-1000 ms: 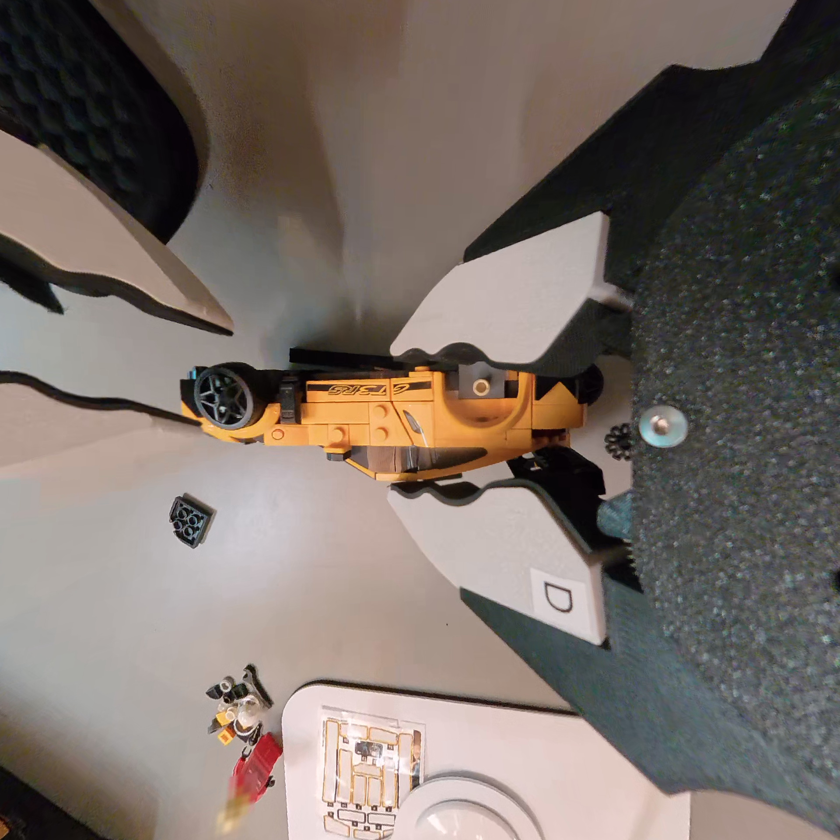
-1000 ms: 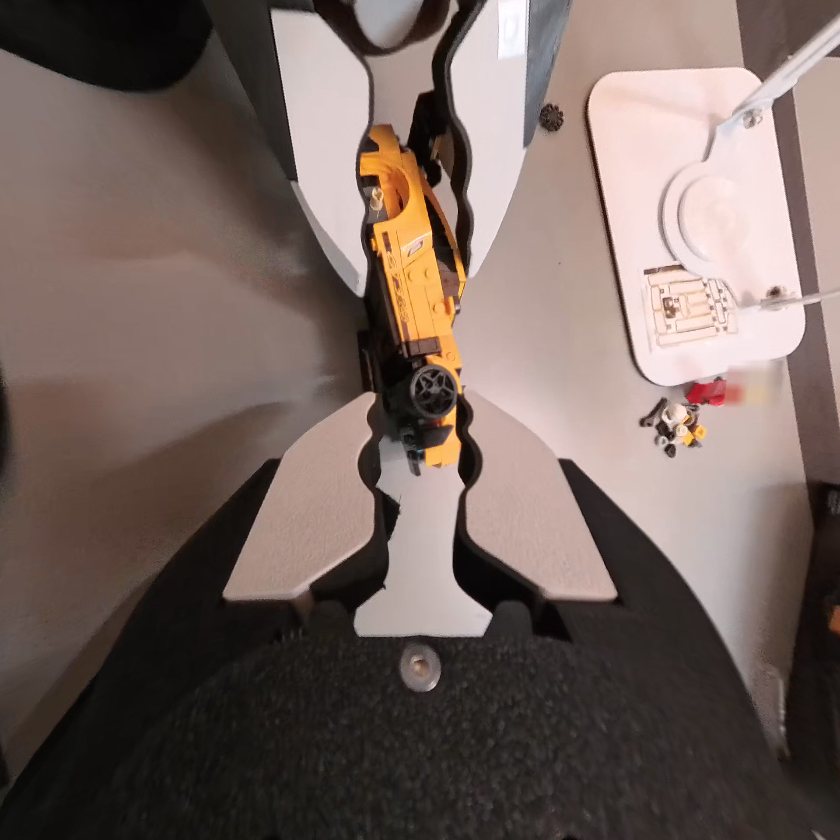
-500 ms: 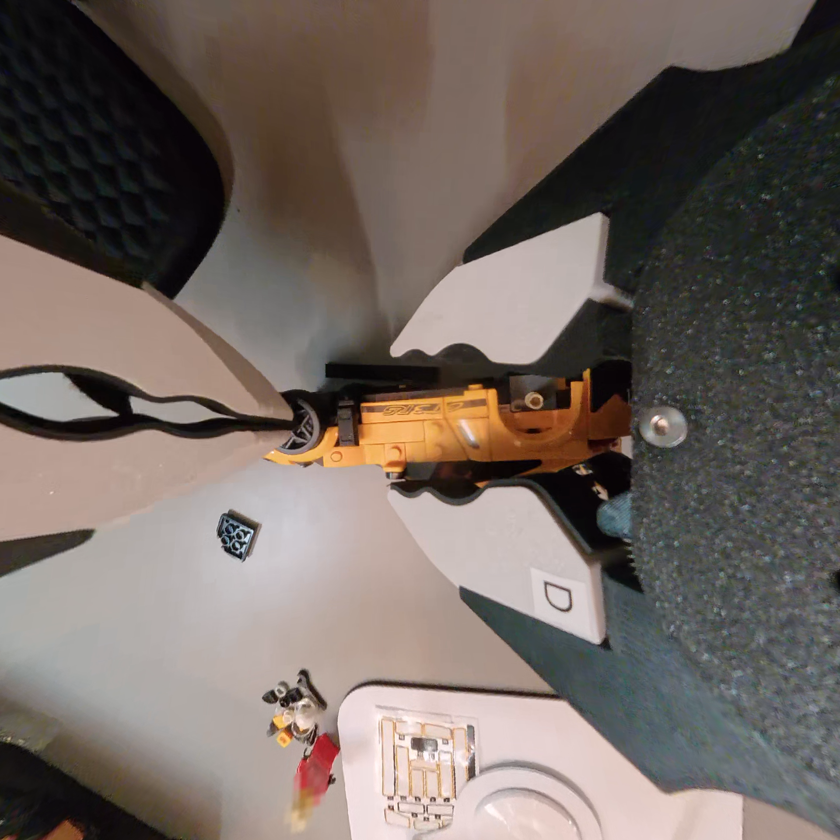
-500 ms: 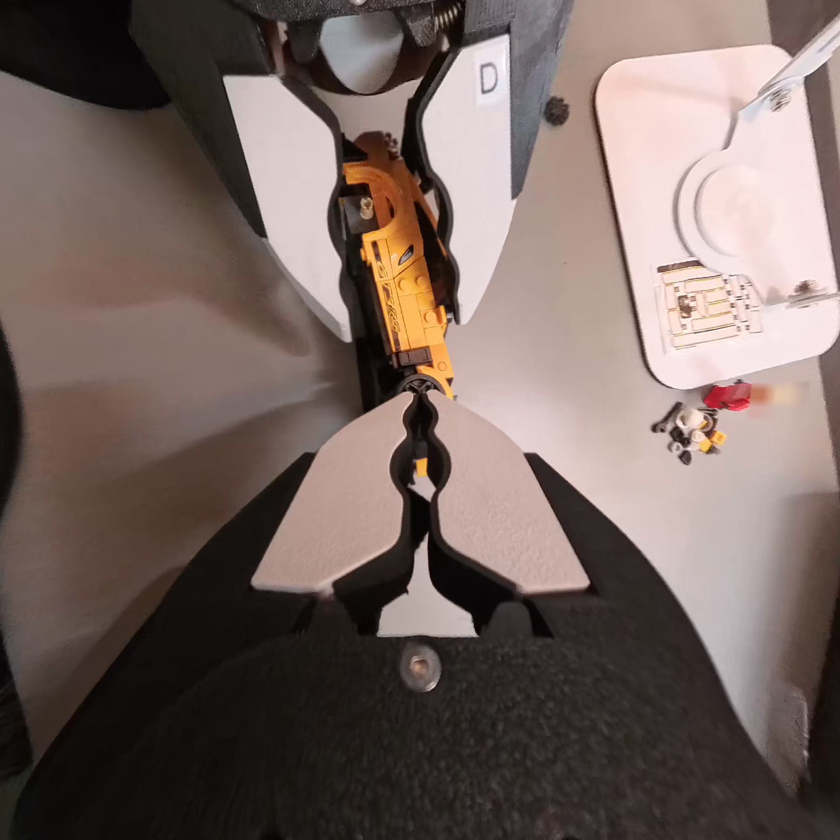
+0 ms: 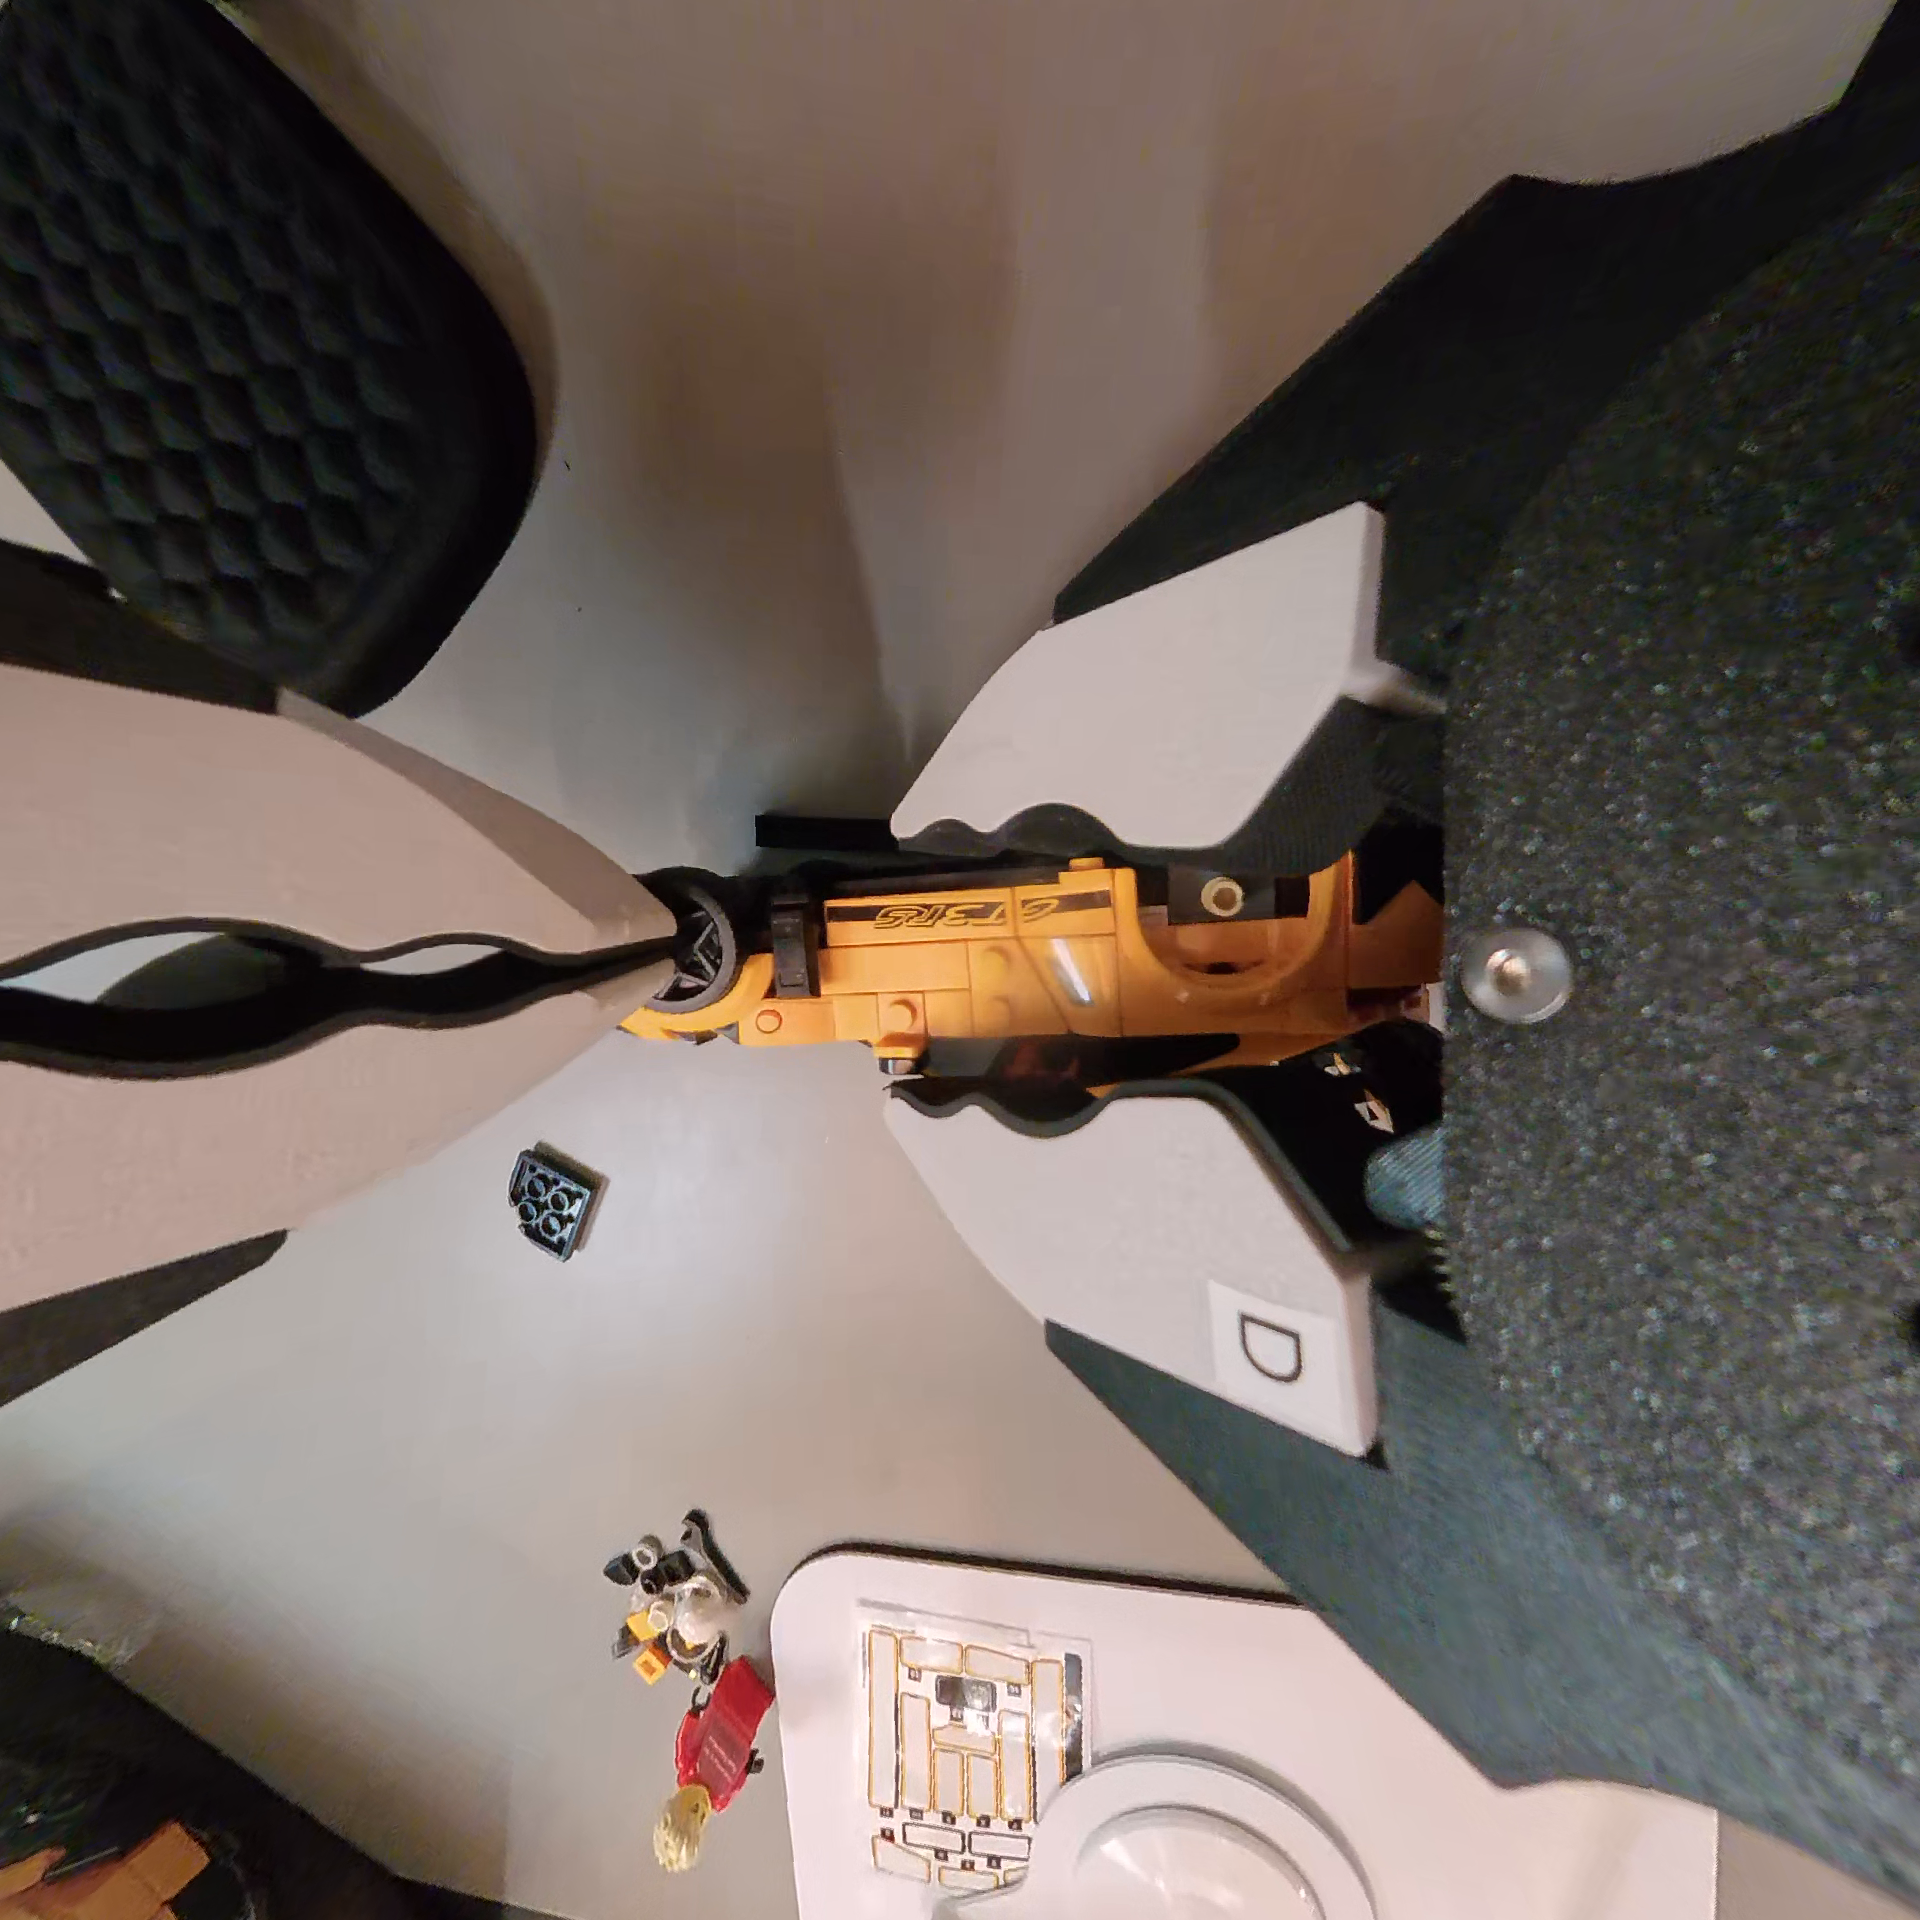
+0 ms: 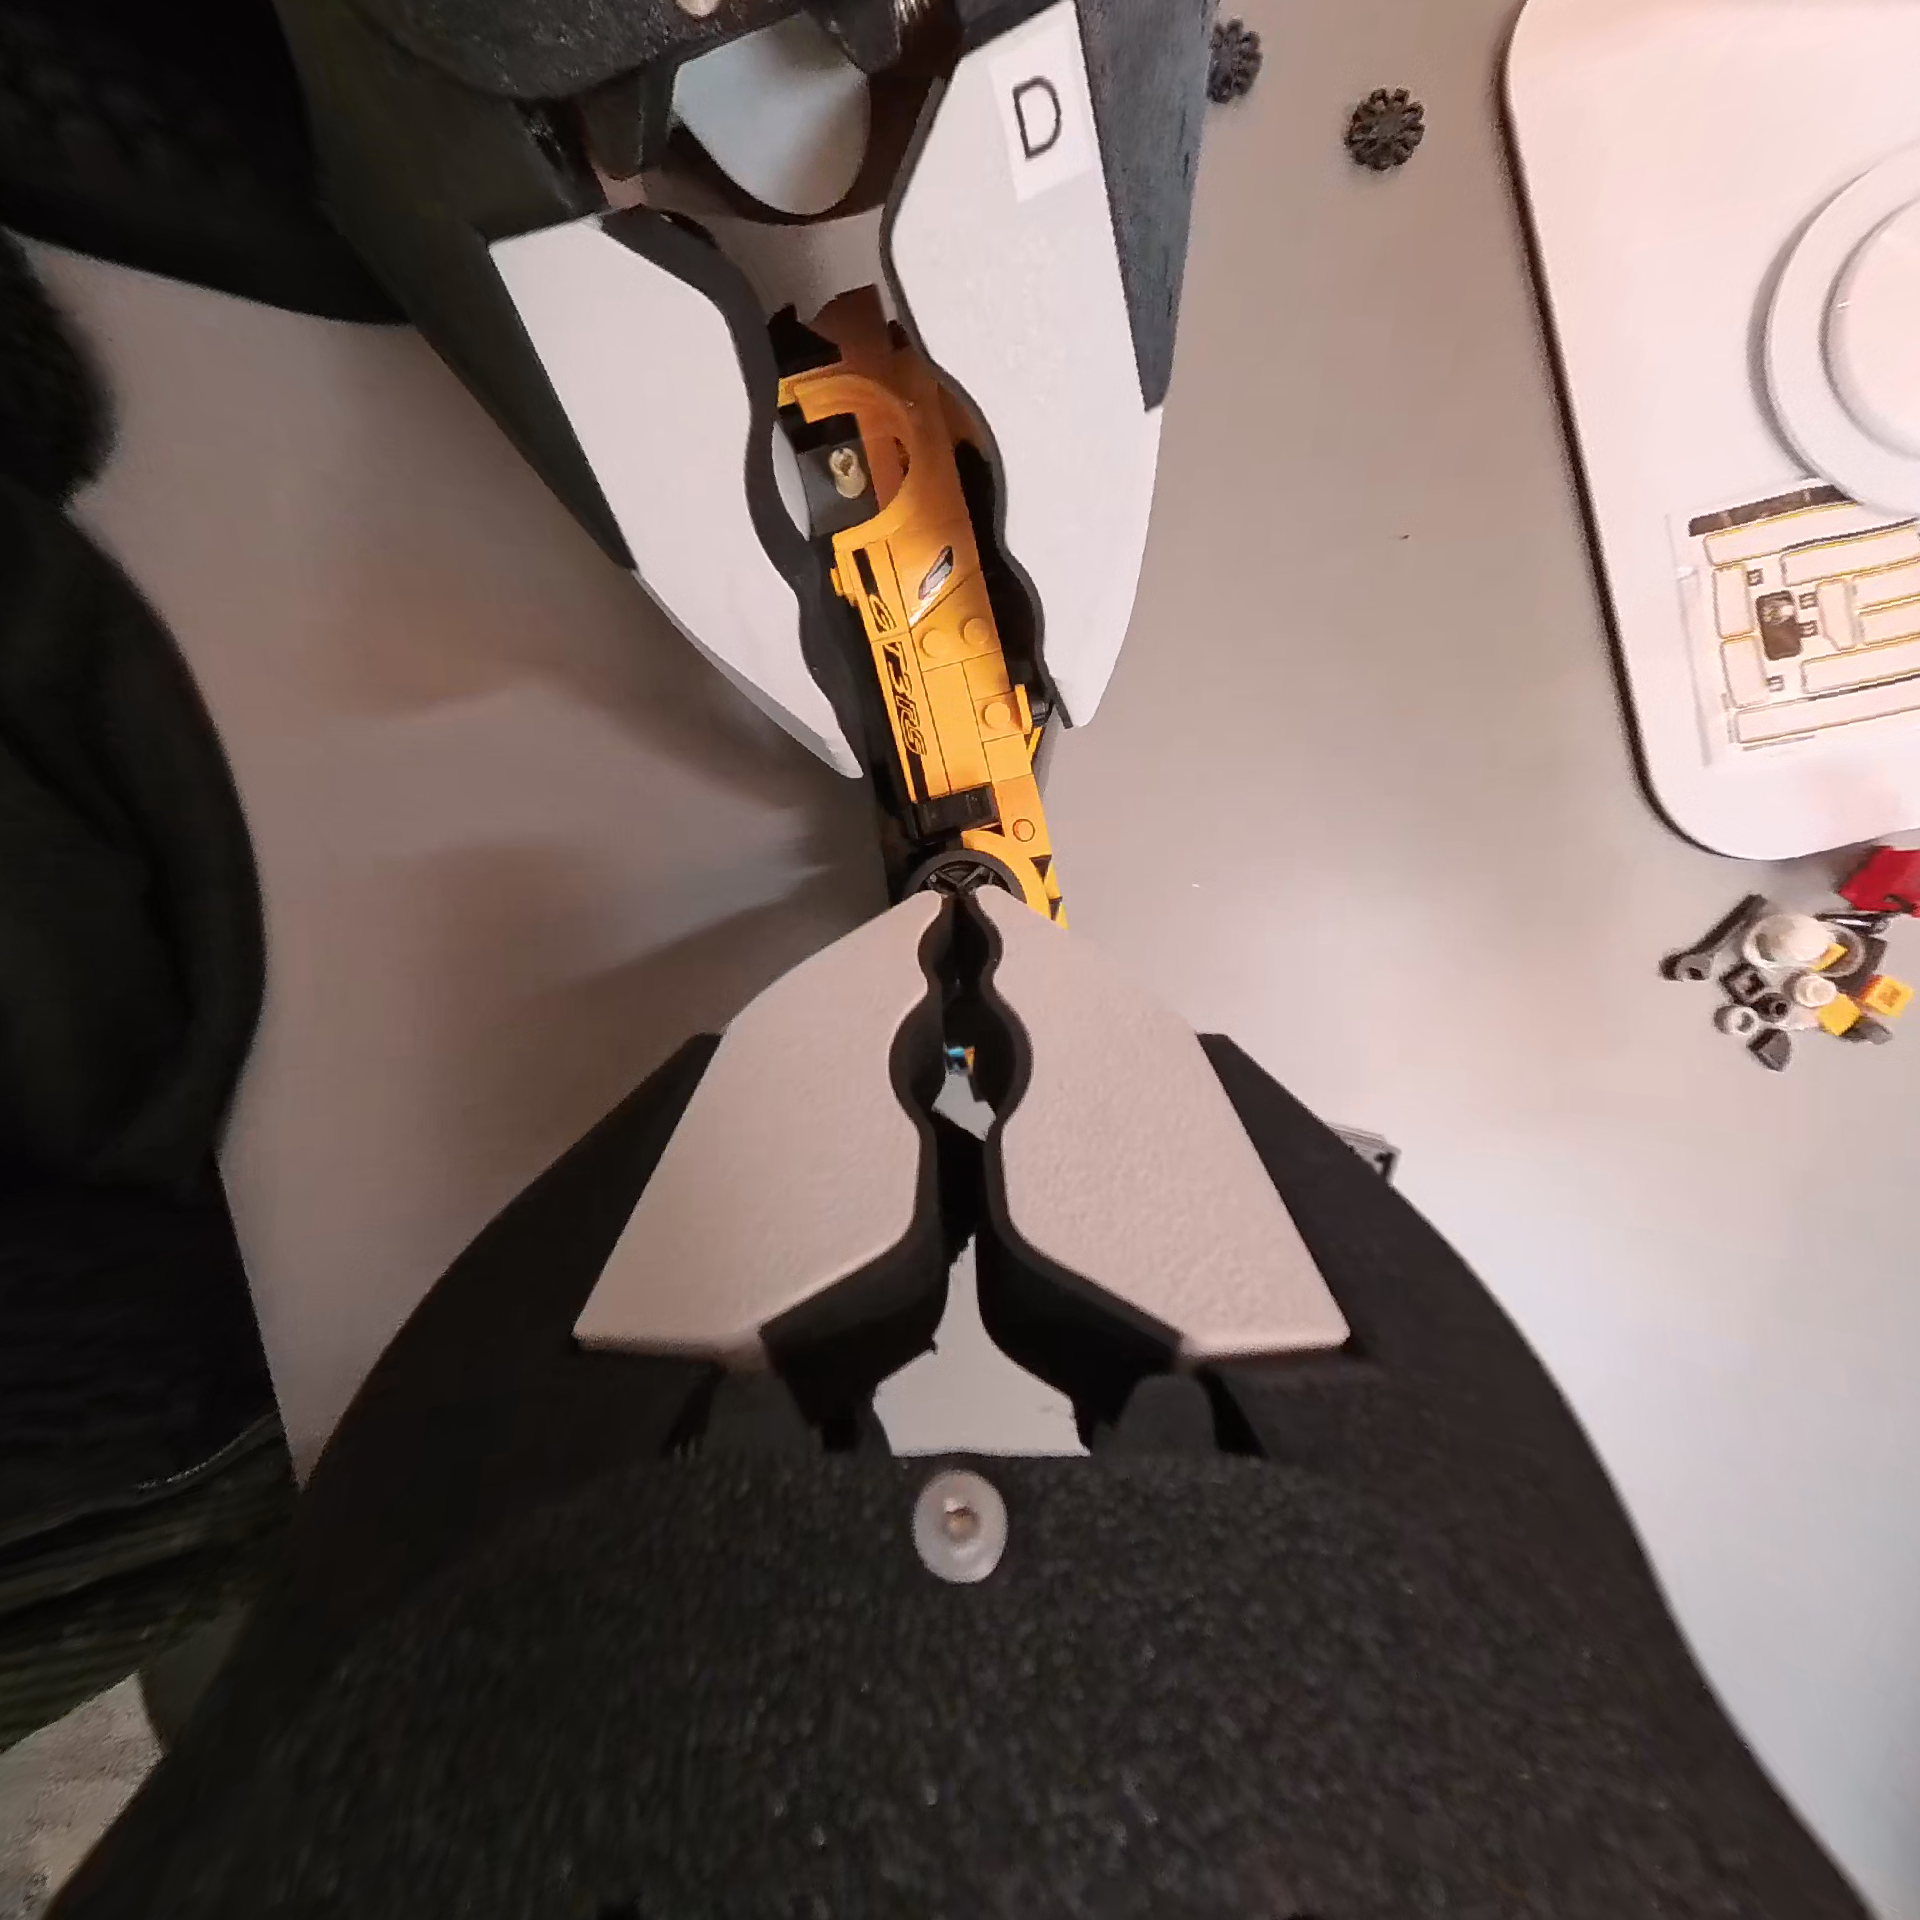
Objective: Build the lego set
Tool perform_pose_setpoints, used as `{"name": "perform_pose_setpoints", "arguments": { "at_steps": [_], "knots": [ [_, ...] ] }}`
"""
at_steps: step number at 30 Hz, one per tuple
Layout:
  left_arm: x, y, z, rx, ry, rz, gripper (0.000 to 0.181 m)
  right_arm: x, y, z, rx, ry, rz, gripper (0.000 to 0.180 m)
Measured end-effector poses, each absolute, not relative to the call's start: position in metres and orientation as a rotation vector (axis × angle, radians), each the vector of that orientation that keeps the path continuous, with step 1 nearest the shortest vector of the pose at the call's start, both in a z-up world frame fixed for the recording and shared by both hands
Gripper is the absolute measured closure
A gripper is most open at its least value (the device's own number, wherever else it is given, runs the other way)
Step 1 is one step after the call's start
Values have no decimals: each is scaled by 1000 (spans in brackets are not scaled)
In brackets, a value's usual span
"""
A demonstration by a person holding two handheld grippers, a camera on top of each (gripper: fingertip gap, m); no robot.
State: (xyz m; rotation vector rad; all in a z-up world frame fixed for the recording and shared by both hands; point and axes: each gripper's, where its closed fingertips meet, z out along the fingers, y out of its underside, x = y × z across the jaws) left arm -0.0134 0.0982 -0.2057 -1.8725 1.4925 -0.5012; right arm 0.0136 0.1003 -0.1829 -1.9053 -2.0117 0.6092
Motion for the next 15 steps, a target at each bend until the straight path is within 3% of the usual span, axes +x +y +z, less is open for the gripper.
{"name": "perform_pose_setpoints", "arguments": {
  "at_steps": [15],
  "knots": [
    [-13,98,-206,-1865,1499,-499,140,14,100,-184,-1915,-2004,644,180]
  ]
}}
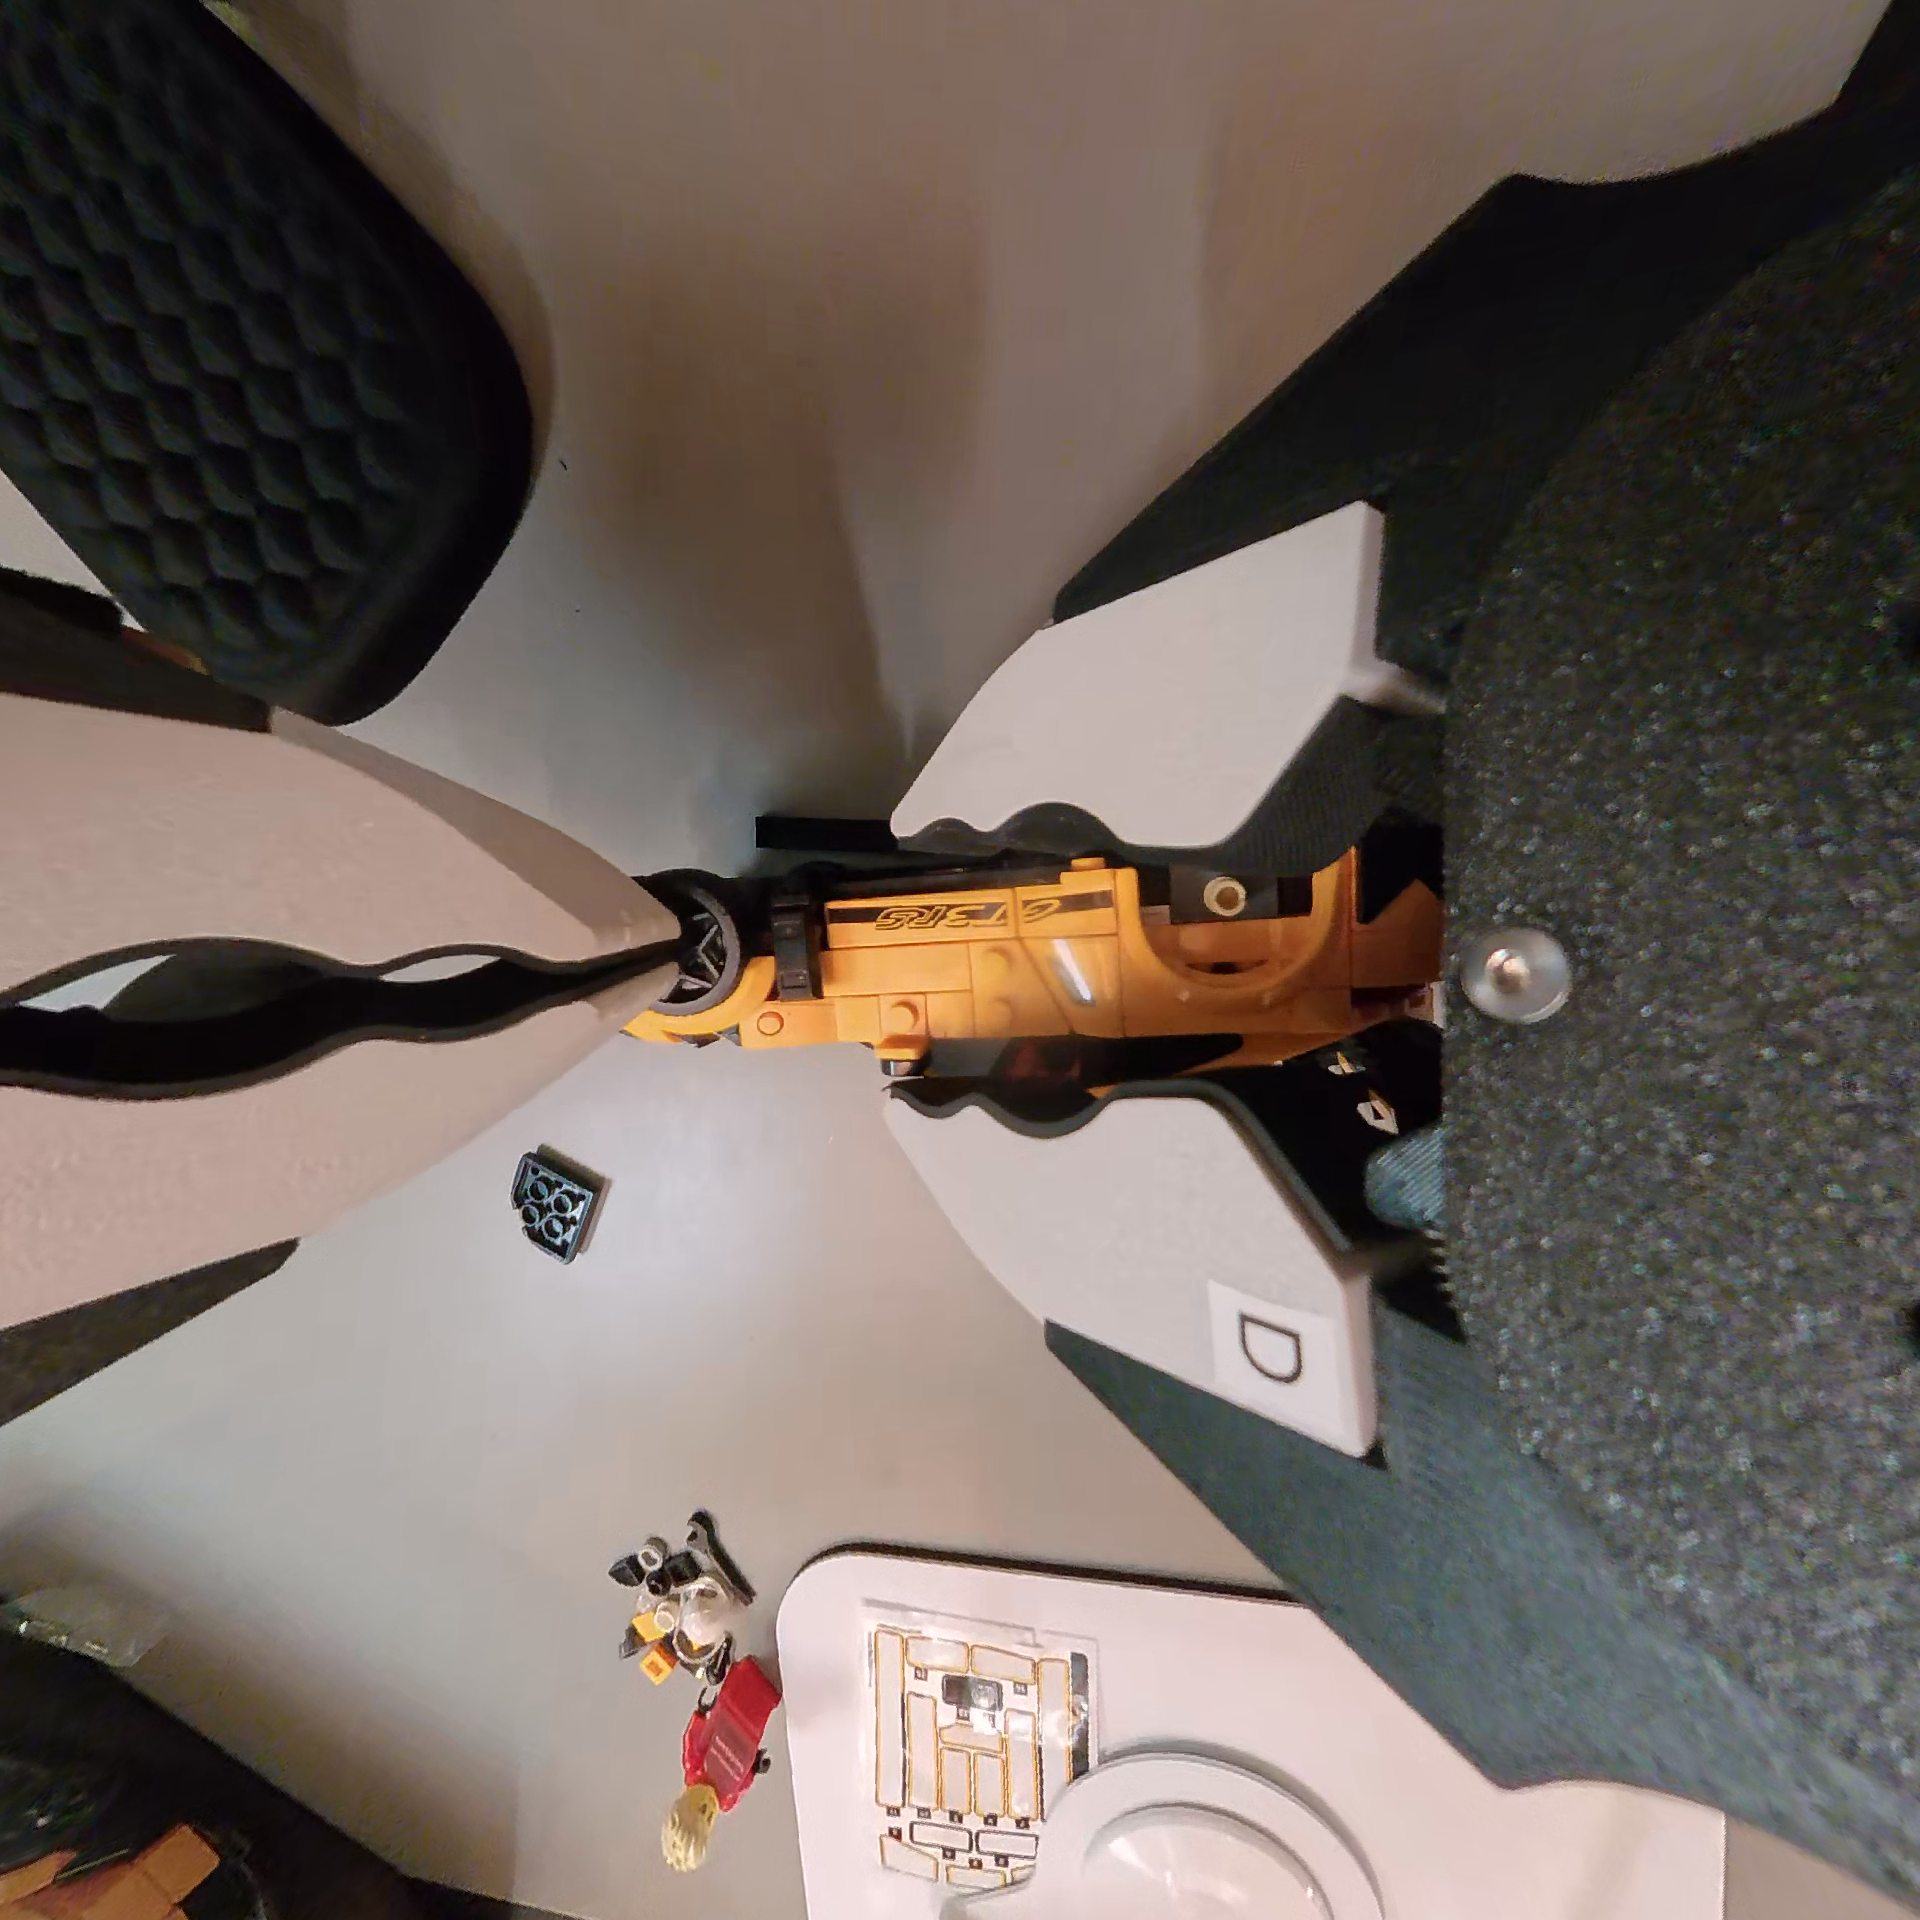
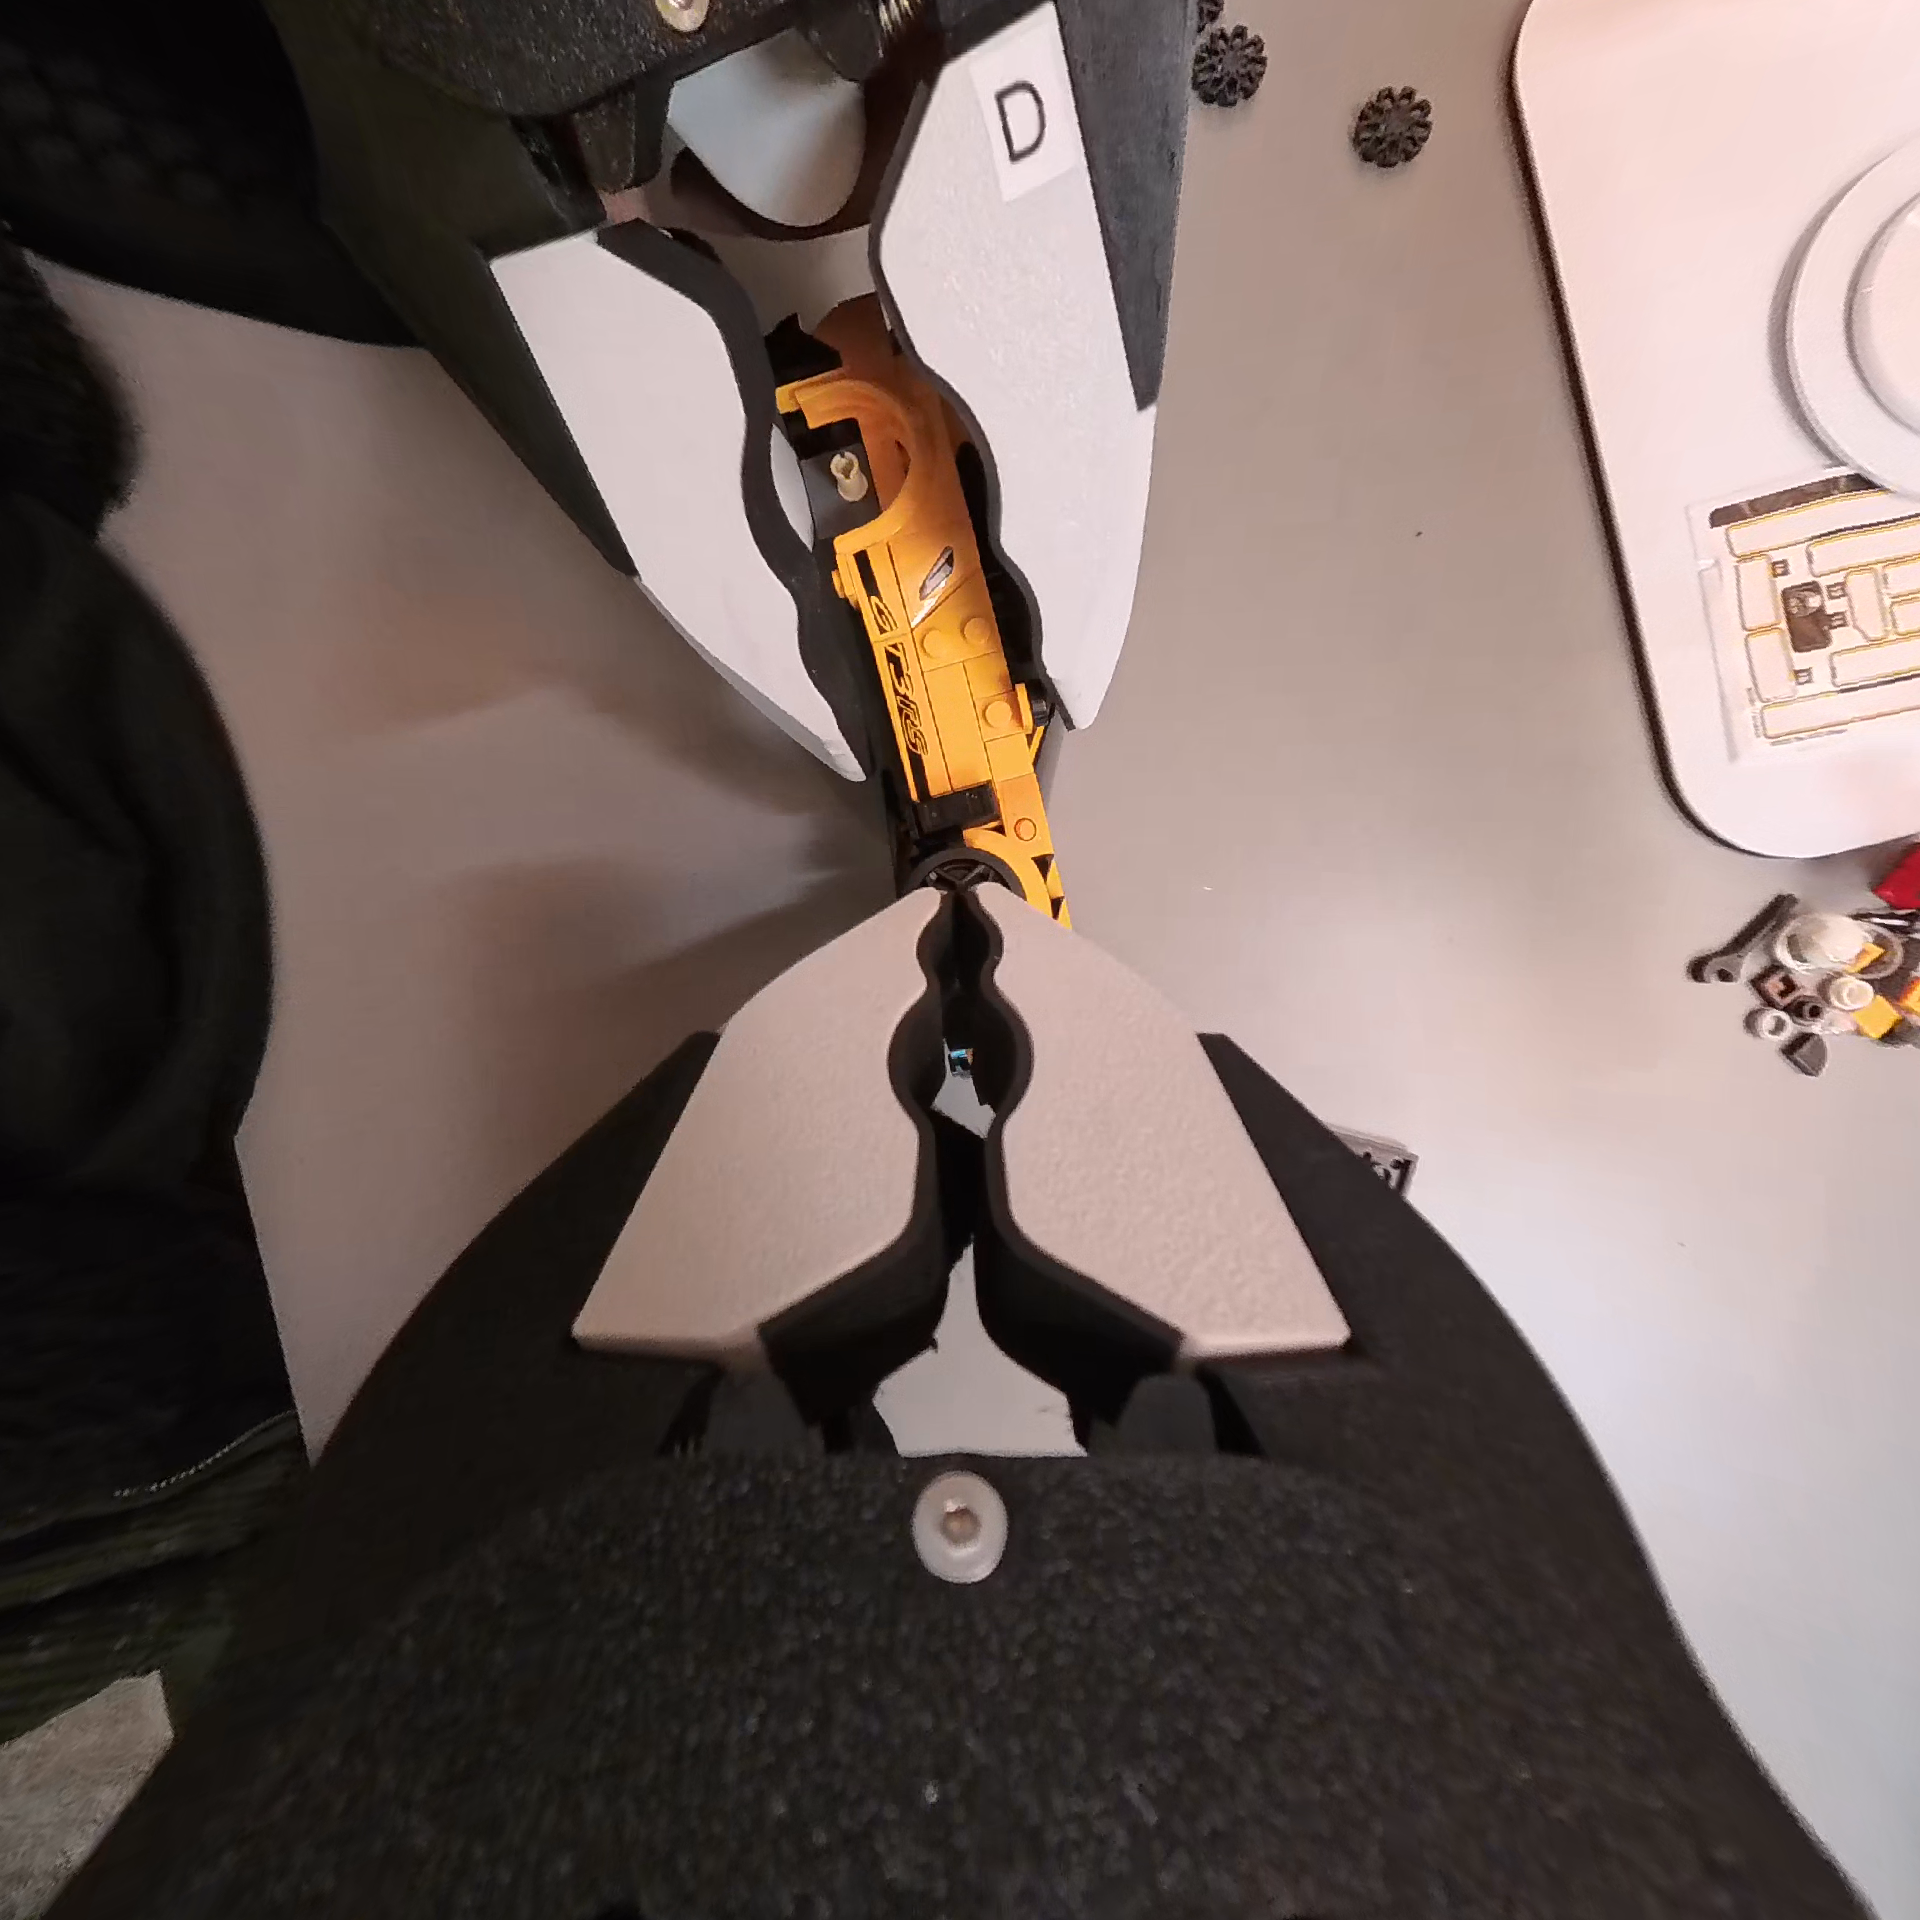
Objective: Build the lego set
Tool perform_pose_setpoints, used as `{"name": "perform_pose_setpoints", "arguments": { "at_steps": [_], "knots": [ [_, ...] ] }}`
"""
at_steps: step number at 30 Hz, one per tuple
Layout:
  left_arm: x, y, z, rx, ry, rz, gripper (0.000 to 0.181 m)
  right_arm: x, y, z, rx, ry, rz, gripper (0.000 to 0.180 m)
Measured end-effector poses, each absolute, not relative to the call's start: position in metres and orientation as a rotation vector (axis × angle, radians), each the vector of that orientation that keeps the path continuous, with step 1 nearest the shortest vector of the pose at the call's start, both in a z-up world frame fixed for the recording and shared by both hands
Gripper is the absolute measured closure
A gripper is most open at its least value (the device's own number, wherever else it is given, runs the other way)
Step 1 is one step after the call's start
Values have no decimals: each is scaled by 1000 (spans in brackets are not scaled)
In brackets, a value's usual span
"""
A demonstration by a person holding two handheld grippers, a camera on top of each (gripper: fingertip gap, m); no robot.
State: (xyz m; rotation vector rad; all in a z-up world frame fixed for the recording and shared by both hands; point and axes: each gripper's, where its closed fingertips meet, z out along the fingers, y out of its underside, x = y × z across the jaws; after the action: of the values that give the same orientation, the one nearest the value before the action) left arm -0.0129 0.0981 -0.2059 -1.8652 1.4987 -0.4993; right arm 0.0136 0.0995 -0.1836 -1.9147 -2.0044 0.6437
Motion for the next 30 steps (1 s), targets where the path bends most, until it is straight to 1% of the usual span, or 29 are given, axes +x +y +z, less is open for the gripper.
{"name": "perform_pose_setpoints", "arguments": {
  "at_steps": [11,30],
  "knots": [
    [-13,98,-206,-1862,1493,-499,140,14,100,-184,-1923,-1979,667,180],
    [-14,98,-206,-1858,1465,-480,142,15,102,-184,-1917,-2140,404,180]
  ]
}}
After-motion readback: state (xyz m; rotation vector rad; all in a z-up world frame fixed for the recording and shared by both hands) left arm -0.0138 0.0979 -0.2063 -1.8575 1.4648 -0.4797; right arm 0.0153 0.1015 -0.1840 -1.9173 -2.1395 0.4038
